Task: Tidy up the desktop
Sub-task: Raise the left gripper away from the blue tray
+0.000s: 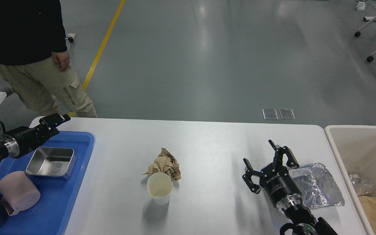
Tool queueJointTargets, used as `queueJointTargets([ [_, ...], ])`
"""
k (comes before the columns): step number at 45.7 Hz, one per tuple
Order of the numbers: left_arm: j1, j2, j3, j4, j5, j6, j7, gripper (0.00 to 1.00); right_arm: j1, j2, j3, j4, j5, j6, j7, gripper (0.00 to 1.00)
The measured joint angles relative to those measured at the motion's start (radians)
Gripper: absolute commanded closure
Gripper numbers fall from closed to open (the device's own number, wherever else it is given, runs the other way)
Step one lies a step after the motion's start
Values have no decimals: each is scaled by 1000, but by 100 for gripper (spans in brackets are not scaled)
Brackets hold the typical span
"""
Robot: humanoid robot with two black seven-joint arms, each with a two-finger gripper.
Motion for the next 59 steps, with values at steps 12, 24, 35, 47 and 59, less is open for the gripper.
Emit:
queueJointTargets([
  [12,-3,64,-142,0,-185,-173,-28,13,6,-3,0,-9,-1,-4,0,0],
  [24,-3,60,-323,0,-232,-206,-26,12,8,-3,-2,-23,-3,-4,0,0],
  [35,7,-5,-568,-1,-235,-215,-19,11,10,-3,-3,-31,-16,-4,-1,0],
  [47,33,-90,-754,0,-248,-215,-14,11,18,-3,-6,-59,-36,-4,-1,0],
  [59,50,-166,-812,1,-300,-195,38,11,24,-2,-6,-81,-64,-9,-1,0],
])
